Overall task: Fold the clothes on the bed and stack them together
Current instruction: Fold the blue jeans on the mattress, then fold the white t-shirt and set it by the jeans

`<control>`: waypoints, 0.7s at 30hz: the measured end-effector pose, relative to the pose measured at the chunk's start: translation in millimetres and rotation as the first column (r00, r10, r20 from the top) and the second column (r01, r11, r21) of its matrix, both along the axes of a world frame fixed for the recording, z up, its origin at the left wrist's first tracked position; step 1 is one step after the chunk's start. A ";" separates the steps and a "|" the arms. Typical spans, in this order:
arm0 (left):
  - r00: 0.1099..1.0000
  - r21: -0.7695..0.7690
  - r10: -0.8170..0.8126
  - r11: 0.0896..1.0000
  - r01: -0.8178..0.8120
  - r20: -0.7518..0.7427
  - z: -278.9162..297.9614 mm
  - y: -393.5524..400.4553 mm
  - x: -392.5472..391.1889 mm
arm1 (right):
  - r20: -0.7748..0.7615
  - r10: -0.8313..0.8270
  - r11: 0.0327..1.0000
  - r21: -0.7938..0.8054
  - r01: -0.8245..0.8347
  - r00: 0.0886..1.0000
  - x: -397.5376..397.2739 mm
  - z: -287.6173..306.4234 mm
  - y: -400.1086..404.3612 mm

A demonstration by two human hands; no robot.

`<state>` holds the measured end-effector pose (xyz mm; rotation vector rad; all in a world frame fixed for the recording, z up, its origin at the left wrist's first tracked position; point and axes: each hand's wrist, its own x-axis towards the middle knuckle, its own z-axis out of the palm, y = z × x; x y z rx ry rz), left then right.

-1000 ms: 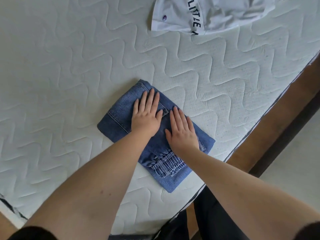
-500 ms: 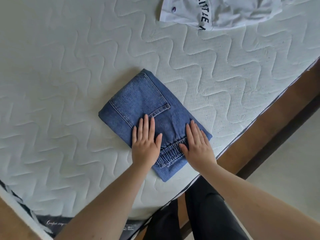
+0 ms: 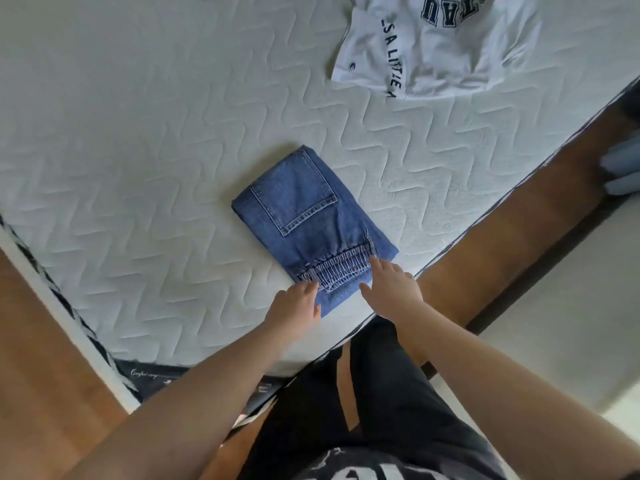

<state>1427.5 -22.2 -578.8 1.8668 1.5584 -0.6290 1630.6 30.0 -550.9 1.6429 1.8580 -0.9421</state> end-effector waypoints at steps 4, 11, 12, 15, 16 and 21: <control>0.984 0.179 0.023 0.982 -0.055 0.175 69.1 11.4 -2.6 | -0.052 -0.091 0.989 0.114 0.096 0.995 3.9 72.7 -11.3; 0.965 0.538 -0.186 0.841 0.060 0.185 192.9 18.0 -7.0 | -0.057 -0.023 0.893 0.448 0.046 0.998 29.7 193.1 -34.0; 0.966 0.561 -0.207 0.823 0.086 0.156 205.8 20.0 -3.0 | -0.026 -0.006 0.876 0.482 0.018 1.000 36.1 204.6 -40.0; 0.956 0.608 -0.255 0.785 0.117 0.144 238.9 22.1 12.3 | -0.001 -0.028 0.822 0.569 0.023 1.000 51.6 234.8 -59.8; 0.950 0.619 -0.273 0.775 0.125 0.150 246.7 22.7 18.1 | -0.010 -0.044 0.804 0.593 0.041 0.999 55.7 242.2 -65.2; 0.925 0.569 -0.344 0.798 0.199 0.160 264.6 22.9 53.4 | -0.073 -0.147 0.800 0.578 0.162 0.986 77.3 250.2 -84.8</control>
